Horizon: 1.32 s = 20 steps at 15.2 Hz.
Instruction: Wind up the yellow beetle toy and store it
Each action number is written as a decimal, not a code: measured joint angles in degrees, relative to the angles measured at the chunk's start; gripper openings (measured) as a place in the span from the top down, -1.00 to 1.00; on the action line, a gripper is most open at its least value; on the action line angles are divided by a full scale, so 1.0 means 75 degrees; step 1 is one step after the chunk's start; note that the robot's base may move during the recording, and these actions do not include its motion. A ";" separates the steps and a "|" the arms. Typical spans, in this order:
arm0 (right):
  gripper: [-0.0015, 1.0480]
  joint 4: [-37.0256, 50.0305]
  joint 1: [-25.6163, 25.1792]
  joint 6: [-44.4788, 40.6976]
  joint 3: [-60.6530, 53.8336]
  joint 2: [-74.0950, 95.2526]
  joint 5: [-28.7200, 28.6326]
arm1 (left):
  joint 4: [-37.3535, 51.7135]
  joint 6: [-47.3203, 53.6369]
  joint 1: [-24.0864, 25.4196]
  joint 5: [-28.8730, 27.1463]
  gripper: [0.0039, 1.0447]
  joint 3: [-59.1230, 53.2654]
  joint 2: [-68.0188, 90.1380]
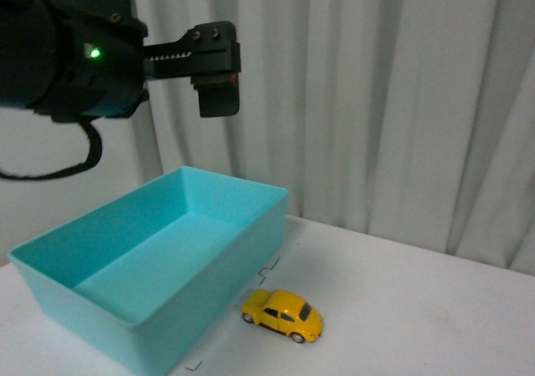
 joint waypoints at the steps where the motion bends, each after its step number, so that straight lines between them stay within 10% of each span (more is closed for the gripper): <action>1: -0.87 0.0003 0.0000 0.0000 0.0000 0.0000 0.0003 | 0.0242 0.0373 -0.0087 0.0181 -0.88 0.0635 0.0801; 7: -0.87 0.0000 0.0000 0.0000 0.0000 0.0000 0.0000 | -0.1393 0.5814 -0.0828 0.2486 -0.88 0.4561 0.4768; 13: -0.87 0.0000 0.0000 0.0003 0.0000 0.0000 0.0000 | -0.5336 1.2287 -0.0866 0.1495 -0.88 0.5700 0.6202; 20: -0.87 0.0000 0.0000 0.0000 0.0000 0.0000 0.0000 | -0.5563 1.1060 -0.0924 0.0624 -0.88 0.5193 0.7181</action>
